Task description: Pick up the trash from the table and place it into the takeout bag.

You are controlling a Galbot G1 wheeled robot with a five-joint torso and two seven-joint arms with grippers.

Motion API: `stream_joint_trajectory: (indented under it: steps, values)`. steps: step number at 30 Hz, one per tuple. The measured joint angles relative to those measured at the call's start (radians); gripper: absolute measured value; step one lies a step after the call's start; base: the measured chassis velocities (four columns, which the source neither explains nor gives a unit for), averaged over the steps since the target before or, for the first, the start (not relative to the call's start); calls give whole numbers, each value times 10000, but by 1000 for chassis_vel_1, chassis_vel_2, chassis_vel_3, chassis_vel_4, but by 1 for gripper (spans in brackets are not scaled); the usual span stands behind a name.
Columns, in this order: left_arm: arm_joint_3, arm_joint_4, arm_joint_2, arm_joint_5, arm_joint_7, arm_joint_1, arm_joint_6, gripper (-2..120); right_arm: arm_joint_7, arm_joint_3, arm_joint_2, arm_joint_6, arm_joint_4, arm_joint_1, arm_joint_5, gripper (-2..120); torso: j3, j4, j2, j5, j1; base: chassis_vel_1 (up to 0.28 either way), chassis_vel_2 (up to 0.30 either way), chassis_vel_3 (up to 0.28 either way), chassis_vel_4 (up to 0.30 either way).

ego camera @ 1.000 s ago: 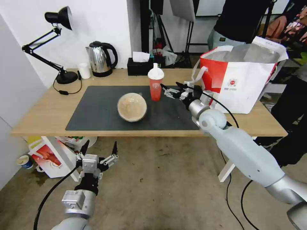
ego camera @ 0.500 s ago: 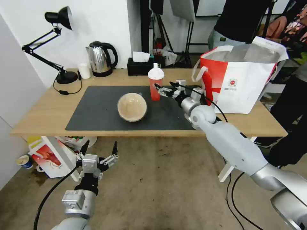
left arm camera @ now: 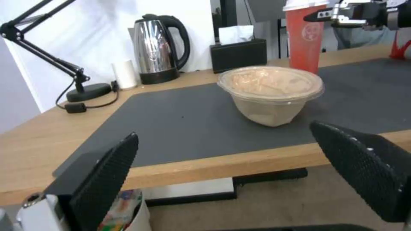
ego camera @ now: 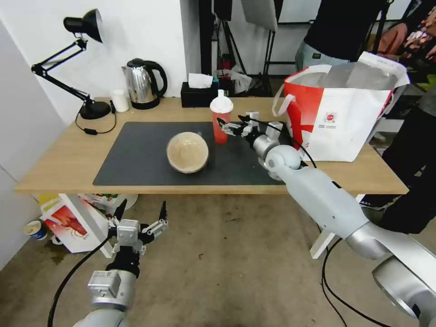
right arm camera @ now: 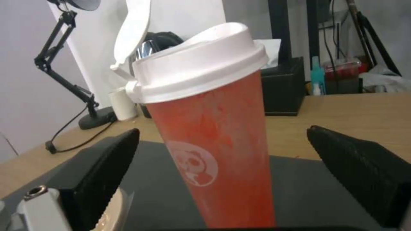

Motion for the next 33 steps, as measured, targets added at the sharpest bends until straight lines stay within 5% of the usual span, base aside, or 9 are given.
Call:
stream_joint_trajectory:
  steps: [33]
  values:
    - [0, 0, 0, 0, 0, 0, 0, 100, -490, -300, 868, -11, -1450, 715, -205, 100, -1, 0, 0, 1, 0, 0, 0, 0, 0]
